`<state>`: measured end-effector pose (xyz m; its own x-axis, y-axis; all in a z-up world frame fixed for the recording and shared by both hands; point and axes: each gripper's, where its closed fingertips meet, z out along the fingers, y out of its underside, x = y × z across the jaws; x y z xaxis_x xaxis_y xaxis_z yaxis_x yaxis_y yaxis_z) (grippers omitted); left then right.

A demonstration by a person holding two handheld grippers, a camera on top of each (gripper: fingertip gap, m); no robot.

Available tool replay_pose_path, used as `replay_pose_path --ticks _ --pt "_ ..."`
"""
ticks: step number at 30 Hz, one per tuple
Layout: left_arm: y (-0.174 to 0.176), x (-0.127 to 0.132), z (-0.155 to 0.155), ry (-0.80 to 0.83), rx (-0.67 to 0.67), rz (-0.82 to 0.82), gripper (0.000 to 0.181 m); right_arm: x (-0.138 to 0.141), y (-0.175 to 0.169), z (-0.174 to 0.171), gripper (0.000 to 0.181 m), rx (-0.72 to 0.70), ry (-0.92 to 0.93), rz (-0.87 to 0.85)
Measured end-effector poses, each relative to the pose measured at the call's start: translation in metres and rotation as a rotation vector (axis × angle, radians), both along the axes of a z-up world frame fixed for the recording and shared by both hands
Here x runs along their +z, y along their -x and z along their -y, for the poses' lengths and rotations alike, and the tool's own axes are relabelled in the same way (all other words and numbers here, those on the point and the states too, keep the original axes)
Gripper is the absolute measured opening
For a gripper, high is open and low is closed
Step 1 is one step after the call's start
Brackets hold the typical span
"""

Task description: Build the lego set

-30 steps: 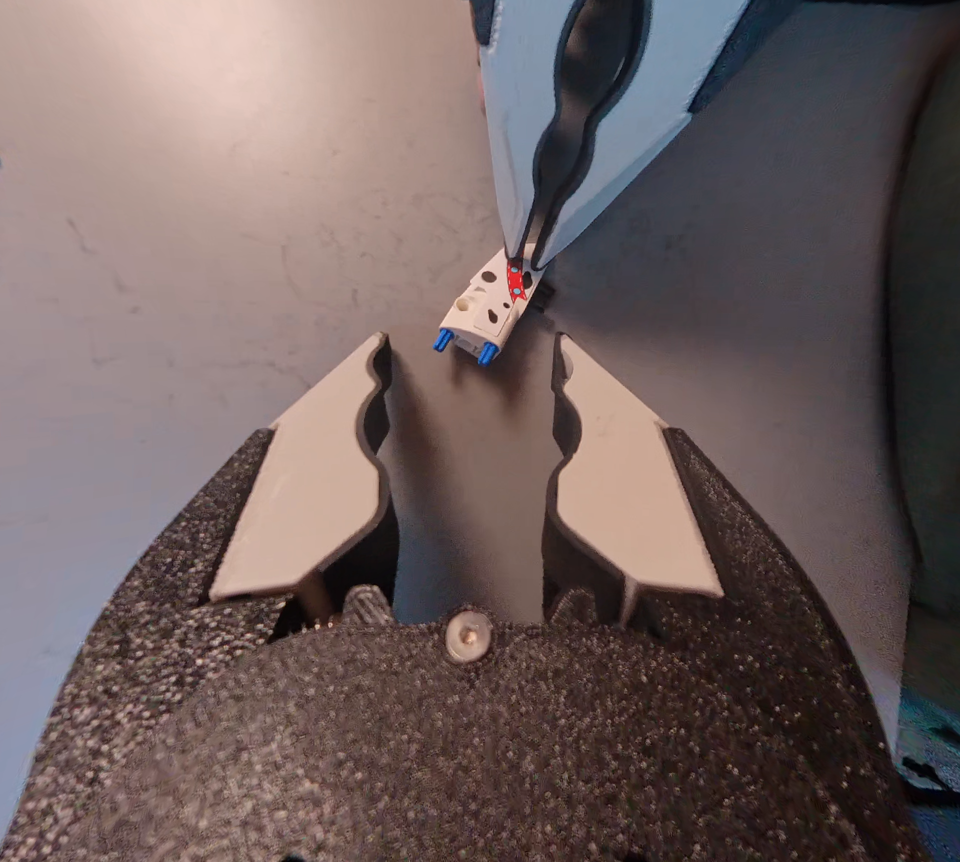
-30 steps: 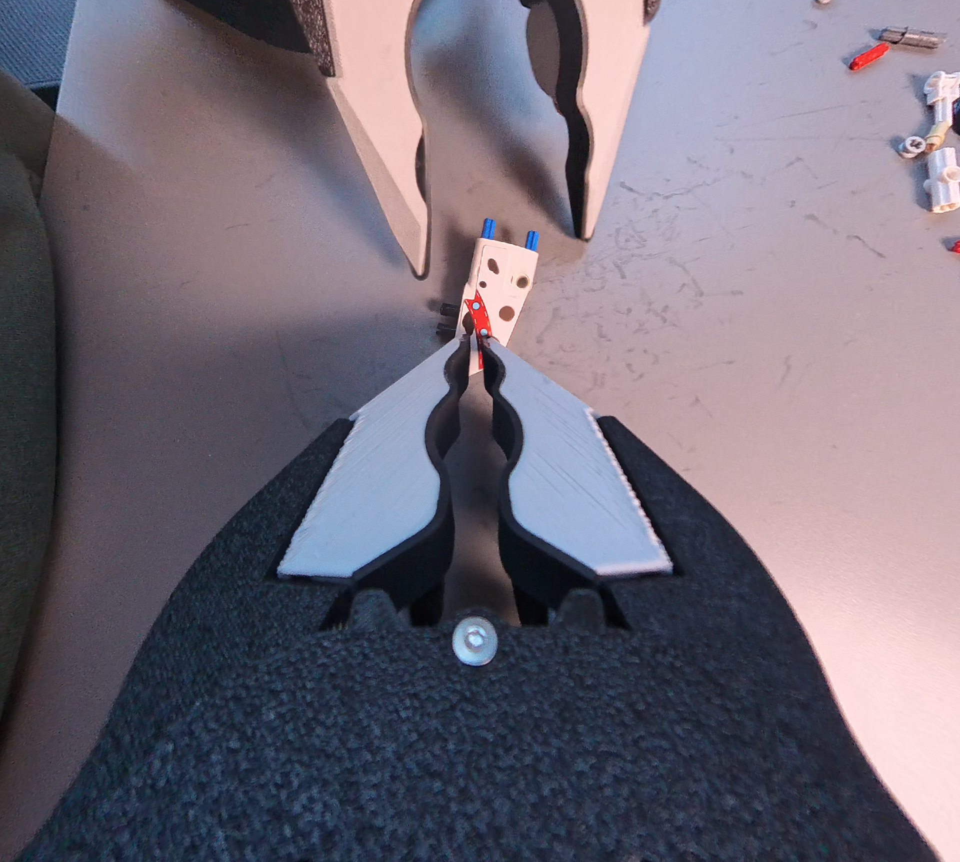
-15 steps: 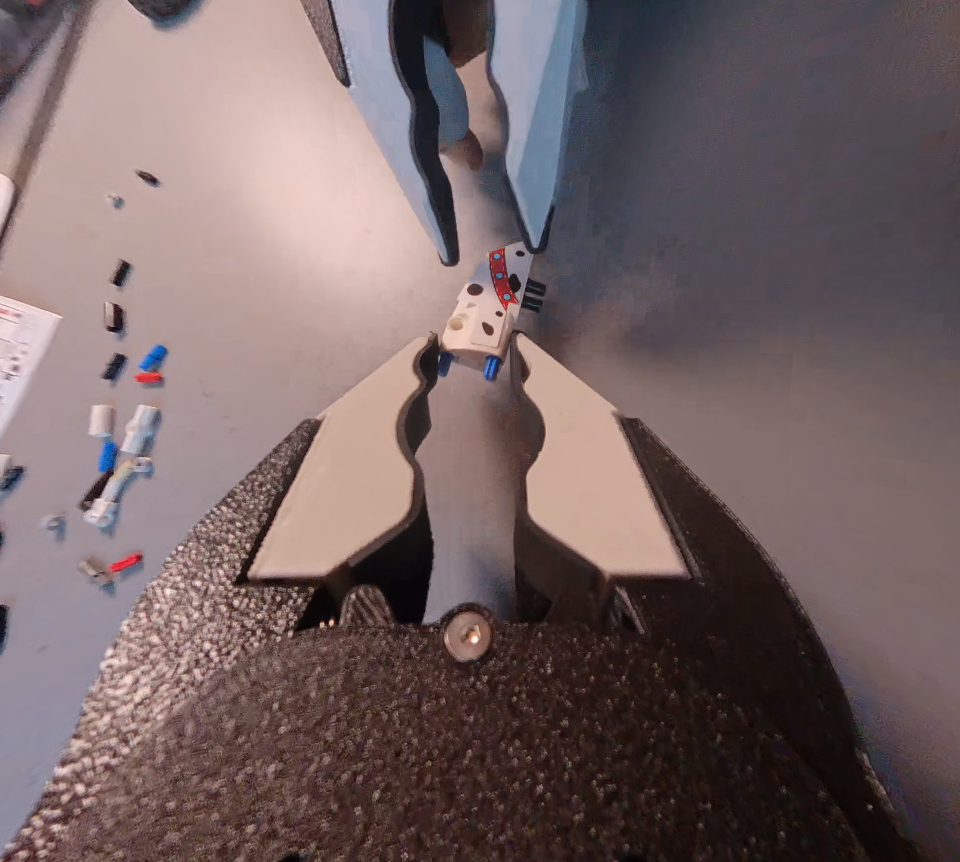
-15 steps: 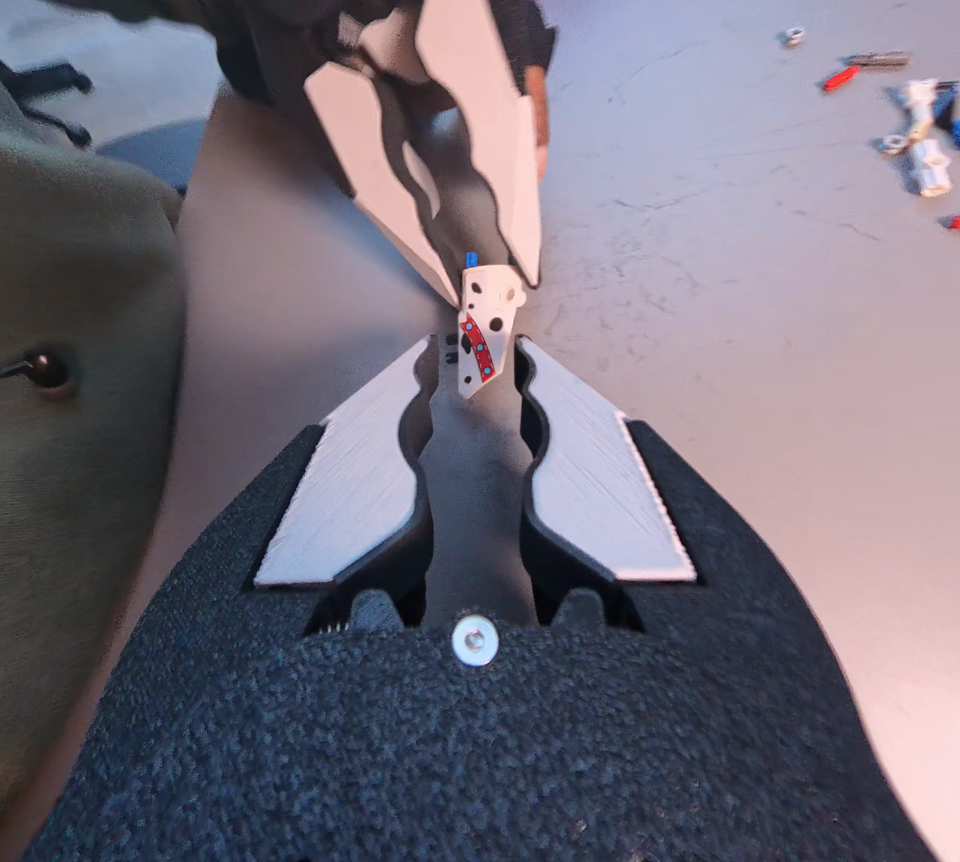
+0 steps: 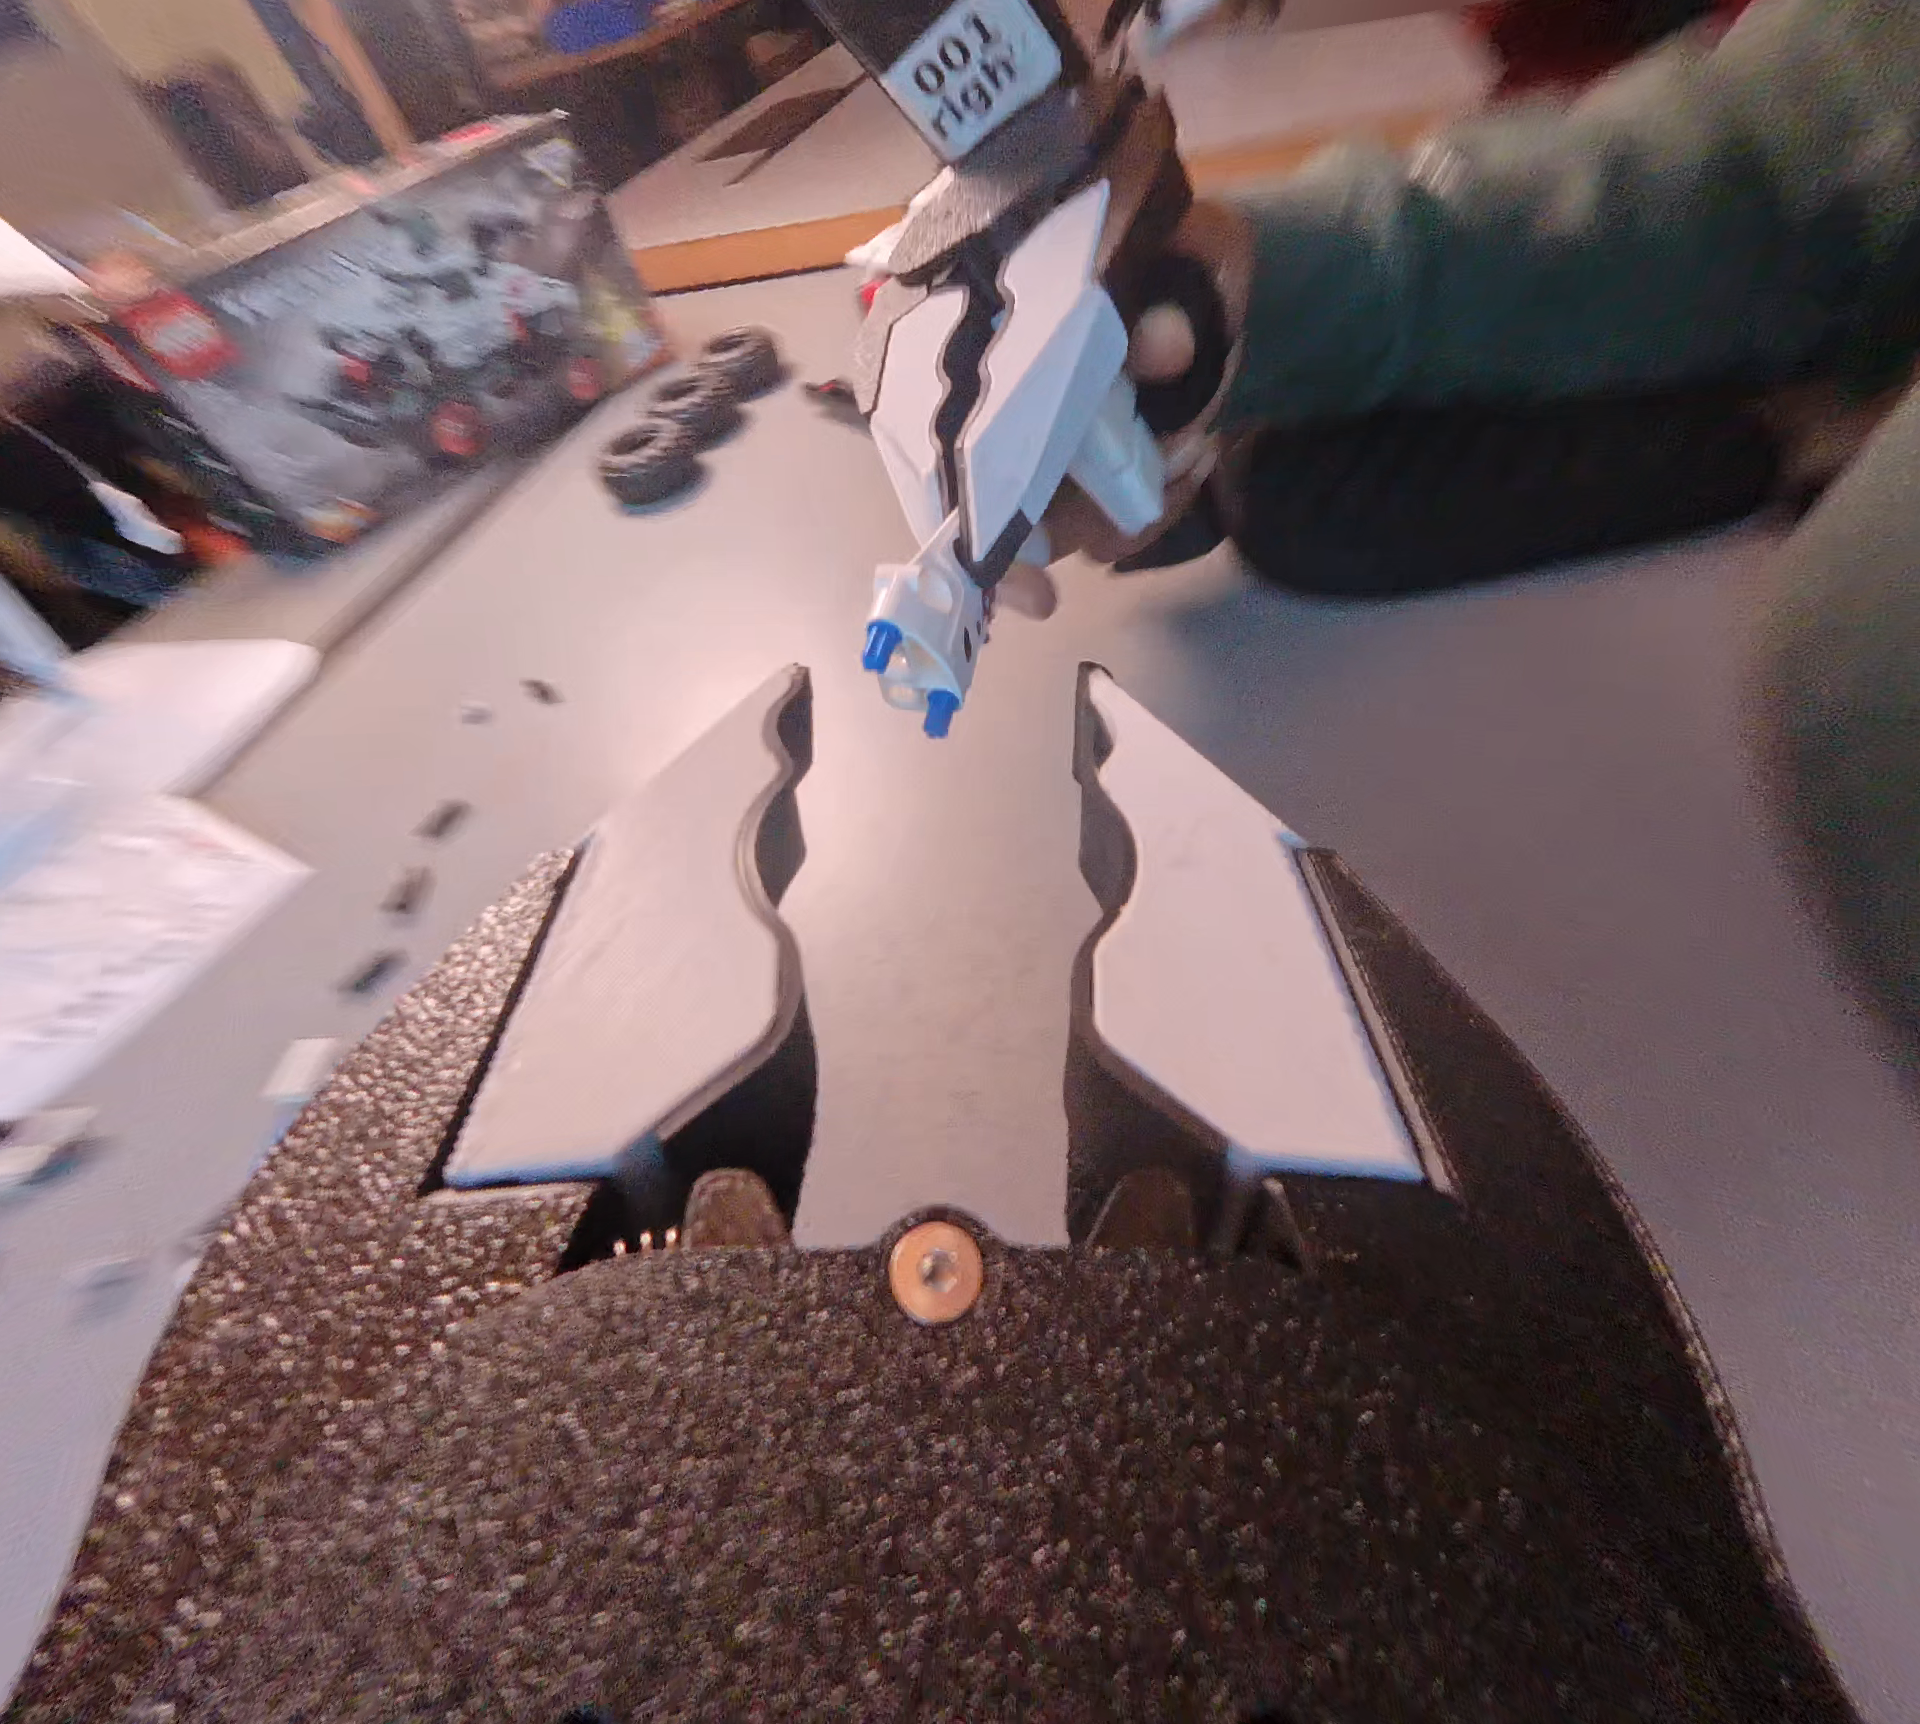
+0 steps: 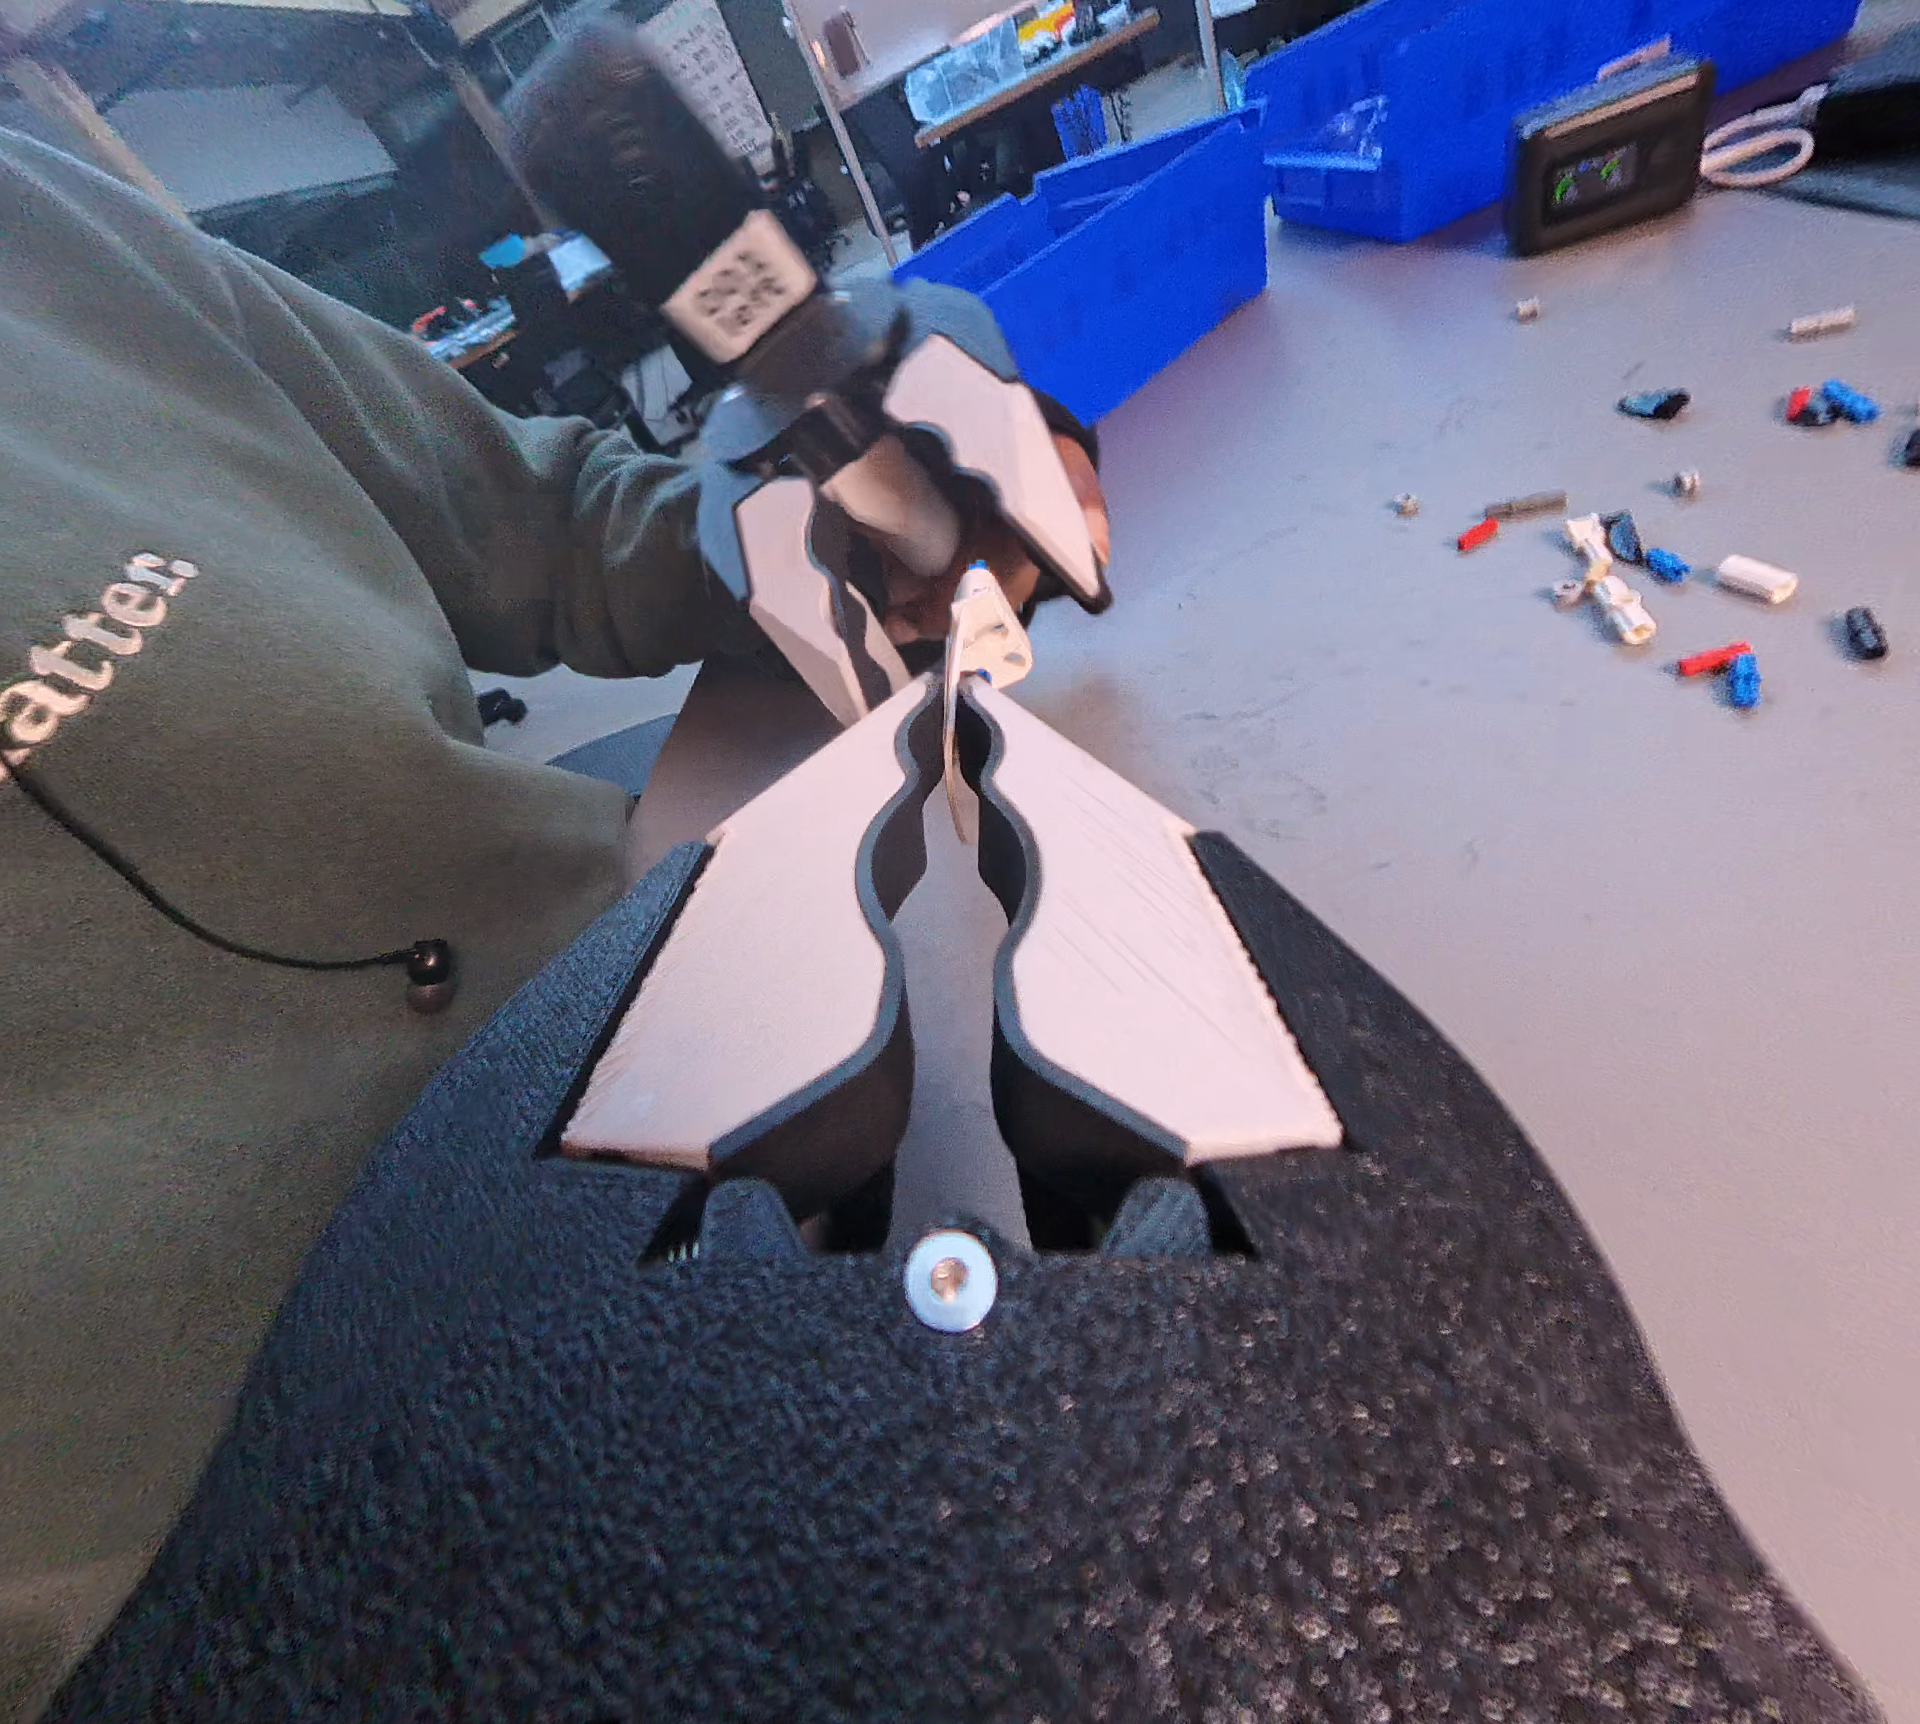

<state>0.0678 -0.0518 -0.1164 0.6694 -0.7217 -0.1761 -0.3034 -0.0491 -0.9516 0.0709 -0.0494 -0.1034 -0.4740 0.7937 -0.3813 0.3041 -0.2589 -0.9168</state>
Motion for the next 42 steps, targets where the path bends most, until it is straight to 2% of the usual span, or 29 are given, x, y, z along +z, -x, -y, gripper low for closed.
replay_pose_path --ticks 2,3,5,8,16,18,22,27,36,42 --pt "0.002 0.012 0.001 0.187 -0.086 0.294 0.056 0.008 -0.002 0.001 0.001 0.0 -0.022 -0.046" --pt "-0.001 0.018 0.006 0.238 -0.156 0.39 0.052 0.01 -0.003 0.003 0.001 0.01 -0.023 -0.056" --pt "-0.008 0.027 0.014 0.261 -0.245 0.455 0.039 0.01 -0.002 0.007 0.001 0.021 -0.018 -0.057" --pt "-0.011 0.017 0.011 0.218 -0.188 0.332 0.016 0.012 -0.003 0.017 0.001 0.053 -0.008 -0.082" --pt "-0.004 0.02 0.019 0.19 -0.169 0.301 0.016 0.015 0.004 0.025 0.002 0.045 -0.02 -0.109" --pt "-0.004 0.017 0.02 0.186 -0.163 0.279 0.016 0.014 0.005 0.027 0.011 0.04 -0.038 -0.103" --pt "-0.004 0.013 0.019 0.182 -0.151 0.253 0.016 0.01 0.009 0.028 0.002 0.022 -0.078 -0.094" --pt "-0.002 0.012 0.018 0.168 -0.135 0.24 0.016 0.009 0.01 0.028 0.001 0.051 0.032 -0.075" --pt "0.004 0.005 0.013 0.208 -0.093 0.23 0.016 0.004 0.017 0.022 0.002 0.006 0.056 -0.035" --pt "0.007 0.005 0.012 0.188 -0.073 0.204 0.015 0.005 0.02 0.021 0.002 0.007 0.143 -0.021"
